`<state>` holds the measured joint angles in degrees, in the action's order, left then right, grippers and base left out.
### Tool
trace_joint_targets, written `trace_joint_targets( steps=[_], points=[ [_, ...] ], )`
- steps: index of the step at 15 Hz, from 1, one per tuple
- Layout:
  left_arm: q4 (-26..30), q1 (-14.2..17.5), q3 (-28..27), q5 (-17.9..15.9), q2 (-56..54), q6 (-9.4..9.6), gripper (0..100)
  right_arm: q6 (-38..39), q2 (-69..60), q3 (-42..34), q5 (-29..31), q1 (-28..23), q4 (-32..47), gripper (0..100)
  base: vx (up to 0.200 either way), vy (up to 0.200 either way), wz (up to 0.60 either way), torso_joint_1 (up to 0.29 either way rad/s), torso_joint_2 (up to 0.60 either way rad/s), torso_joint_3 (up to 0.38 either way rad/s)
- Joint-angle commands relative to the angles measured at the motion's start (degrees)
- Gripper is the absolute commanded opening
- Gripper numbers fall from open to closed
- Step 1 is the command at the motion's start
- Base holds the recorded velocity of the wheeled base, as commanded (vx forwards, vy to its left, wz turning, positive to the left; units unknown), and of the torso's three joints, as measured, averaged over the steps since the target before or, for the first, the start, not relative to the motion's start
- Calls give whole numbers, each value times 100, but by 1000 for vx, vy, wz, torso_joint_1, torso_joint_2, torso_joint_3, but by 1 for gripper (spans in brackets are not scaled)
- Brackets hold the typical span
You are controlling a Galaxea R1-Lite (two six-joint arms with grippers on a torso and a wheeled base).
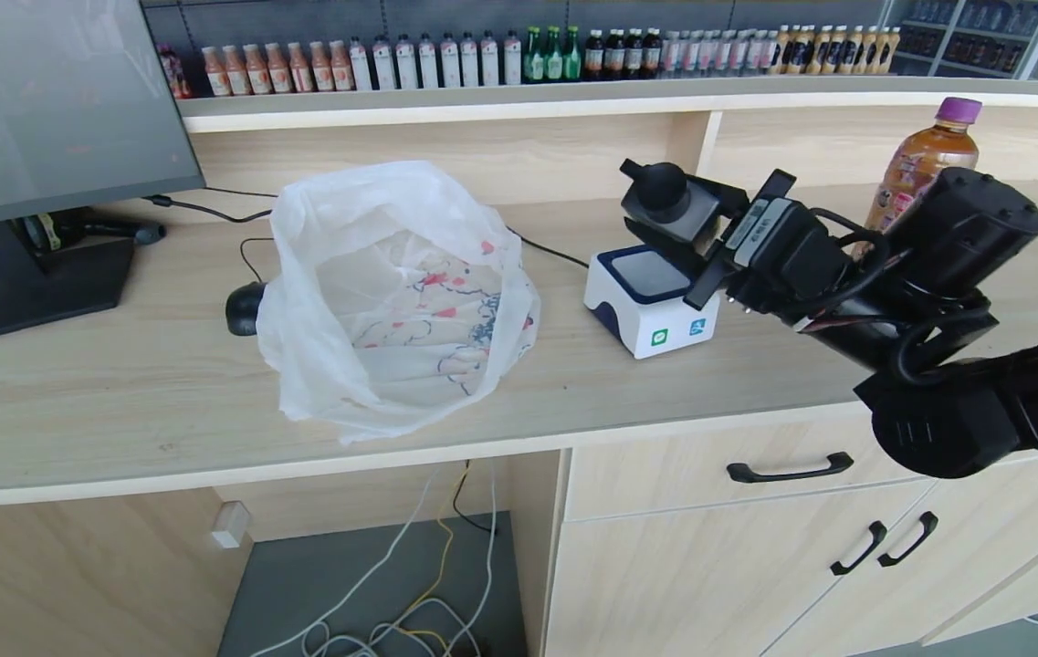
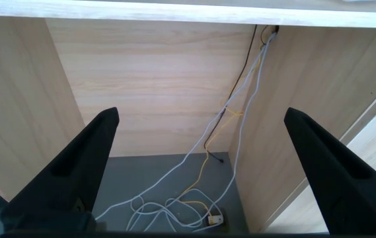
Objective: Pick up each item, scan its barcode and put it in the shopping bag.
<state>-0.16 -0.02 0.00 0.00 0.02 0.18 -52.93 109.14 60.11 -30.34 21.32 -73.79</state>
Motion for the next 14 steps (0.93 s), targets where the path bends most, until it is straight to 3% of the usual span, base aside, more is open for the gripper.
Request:
trace_joint_targets(
  steps=[1, 5, 14],
  points=[
    [-2, 2, 0, 0, -2, -1, 100, -15, 107, -17, -235, -348, -4, 0, 0, 0, 0, 0, 0, 0],
    [-2, 2, 0, 0, -2, -1, 100, -15, 125, 53, -692, -515, 40, 0, 0, 0, 0, 0, 0, 0],
    [-2, 2, 0, 0, -2, -1, 100, -33, 406, 387, -1079, -278, 198, 0, 0, 0, 0, 0, 0, 0]
  ],
)
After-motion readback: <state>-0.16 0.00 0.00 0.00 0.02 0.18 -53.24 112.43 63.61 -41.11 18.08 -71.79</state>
